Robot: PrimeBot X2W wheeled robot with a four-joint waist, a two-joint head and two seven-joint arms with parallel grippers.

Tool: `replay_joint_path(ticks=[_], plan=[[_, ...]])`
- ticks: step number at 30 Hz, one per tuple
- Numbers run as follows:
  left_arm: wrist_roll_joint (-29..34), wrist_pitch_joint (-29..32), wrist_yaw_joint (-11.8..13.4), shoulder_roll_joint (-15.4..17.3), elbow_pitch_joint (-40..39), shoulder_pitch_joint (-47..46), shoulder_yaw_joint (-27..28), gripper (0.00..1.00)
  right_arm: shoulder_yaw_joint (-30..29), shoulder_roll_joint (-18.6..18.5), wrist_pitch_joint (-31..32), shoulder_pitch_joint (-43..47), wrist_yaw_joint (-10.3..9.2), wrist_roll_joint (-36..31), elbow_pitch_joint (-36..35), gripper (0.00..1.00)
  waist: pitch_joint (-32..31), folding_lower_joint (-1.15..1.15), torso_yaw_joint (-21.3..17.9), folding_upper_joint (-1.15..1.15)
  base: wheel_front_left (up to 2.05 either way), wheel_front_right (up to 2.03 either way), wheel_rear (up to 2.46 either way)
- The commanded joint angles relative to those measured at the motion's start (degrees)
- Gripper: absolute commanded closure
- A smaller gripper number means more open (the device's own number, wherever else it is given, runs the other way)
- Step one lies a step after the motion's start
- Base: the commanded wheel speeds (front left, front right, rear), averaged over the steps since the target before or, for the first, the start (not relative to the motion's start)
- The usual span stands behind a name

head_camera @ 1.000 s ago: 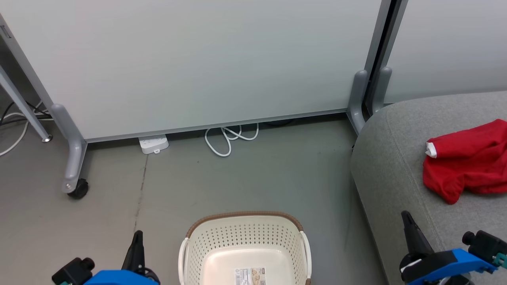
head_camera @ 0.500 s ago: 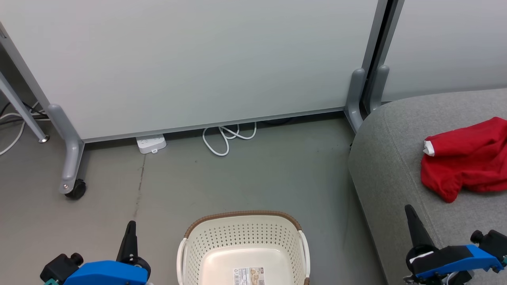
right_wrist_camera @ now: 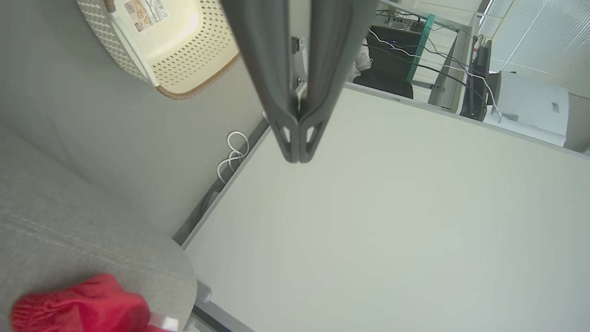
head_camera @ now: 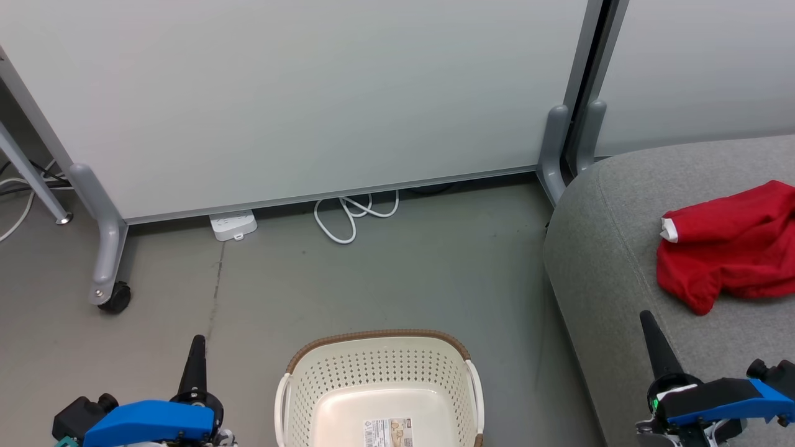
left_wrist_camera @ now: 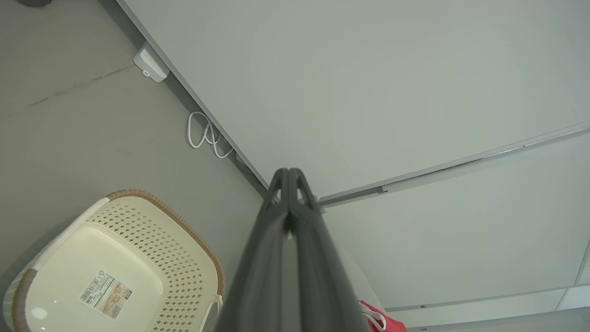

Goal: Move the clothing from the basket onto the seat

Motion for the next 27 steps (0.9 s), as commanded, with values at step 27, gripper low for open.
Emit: replay_joint_path(ticks=[27], plan=[[-12.6,4.0,-0.1,-0.5,-3.4,-2.7,3.4,1.00,-0.9,-0.5,2.3,-2.3,0.02,15.5,-1.6,1.00,0.4,-0.01,-0.8,0.00,0.00,0.00,0.00]])
